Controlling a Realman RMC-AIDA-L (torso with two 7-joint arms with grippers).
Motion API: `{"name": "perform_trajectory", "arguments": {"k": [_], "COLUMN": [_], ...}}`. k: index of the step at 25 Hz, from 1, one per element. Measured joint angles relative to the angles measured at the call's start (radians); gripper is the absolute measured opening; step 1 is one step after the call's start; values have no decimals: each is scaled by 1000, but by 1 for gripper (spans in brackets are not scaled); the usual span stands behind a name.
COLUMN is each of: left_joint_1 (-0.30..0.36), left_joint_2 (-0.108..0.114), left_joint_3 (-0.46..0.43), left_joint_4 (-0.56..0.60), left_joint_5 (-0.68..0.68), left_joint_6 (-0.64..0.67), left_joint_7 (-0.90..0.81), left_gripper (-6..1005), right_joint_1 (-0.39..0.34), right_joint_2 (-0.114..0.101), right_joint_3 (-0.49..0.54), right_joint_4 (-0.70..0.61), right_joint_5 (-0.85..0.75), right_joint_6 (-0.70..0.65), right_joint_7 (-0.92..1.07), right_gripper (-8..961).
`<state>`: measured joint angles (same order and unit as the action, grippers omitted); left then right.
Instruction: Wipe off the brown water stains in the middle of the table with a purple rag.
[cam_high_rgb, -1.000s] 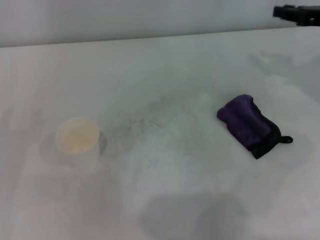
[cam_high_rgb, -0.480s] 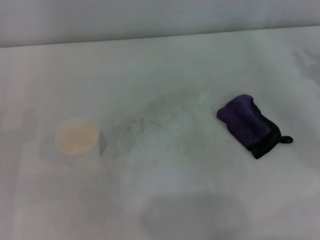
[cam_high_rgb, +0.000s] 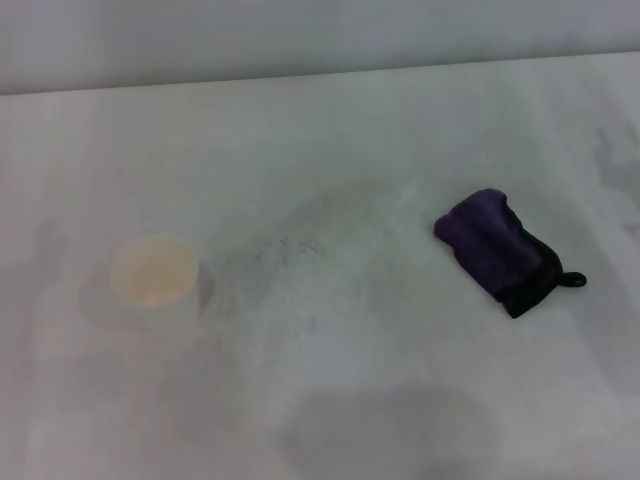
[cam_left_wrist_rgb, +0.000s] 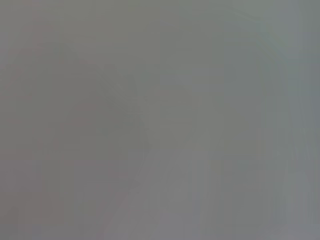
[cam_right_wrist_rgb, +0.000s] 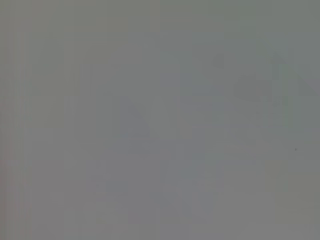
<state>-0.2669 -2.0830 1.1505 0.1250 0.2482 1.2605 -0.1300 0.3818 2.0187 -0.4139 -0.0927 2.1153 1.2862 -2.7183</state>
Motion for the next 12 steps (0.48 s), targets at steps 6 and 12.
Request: {"name": "perform_trajectory", "arguments": {"k": [6, 12], "left_joint_1": [0, -24], "left_joint_2": [-4, 5], "left_joint_3": [2, 41], "left_joint_4": [-24, -53], "left_joint_5": [-92, -73], "left_joint_6": [28, 49], "left_joint_7": [-8, -180], "left_gripper": [876, 876], "right_joint_1": [-10, -15], "right_joint_2": [-2, -9], "right_joint_3": [14, 14], "right_joint_4": [8, -6], "right_joint_5": [5, 5], "right_joint_6": [-6, -8], "right_joint_7": [-40, -44], "right_gripper": [408, 594]}}
